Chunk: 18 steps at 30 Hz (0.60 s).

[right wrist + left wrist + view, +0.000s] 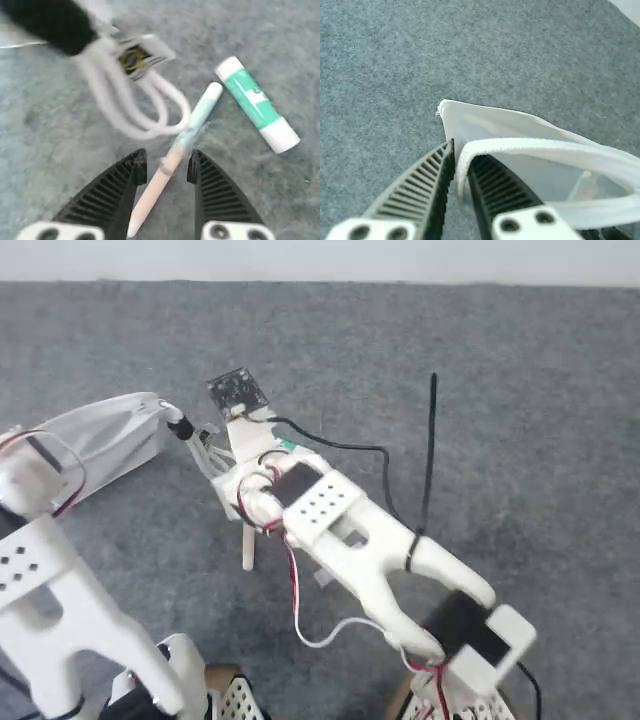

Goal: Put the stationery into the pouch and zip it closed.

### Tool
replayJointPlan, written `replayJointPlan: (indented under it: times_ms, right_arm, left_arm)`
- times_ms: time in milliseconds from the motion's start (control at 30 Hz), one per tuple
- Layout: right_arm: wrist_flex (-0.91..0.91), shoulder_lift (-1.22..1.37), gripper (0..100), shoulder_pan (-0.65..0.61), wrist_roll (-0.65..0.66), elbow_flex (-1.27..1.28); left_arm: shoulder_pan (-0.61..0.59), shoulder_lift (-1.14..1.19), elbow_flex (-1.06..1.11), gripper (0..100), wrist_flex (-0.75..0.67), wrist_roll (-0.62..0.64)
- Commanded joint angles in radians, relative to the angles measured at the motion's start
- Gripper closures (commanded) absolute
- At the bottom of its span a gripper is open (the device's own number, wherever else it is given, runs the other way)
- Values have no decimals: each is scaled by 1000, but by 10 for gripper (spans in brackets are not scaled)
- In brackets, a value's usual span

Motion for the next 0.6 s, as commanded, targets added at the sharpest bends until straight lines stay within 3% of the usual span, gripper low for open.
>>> replayJointPlan:
  times_ms: [0,567]
  right_arm:
    - [33,42,862,27,-17,-118]
    - [65,380,864,74,-58,-396]
  left_arm:
    - [-3,-54,-8,989,-38,18]
    - [-11,-55,-7,989,-34,18]
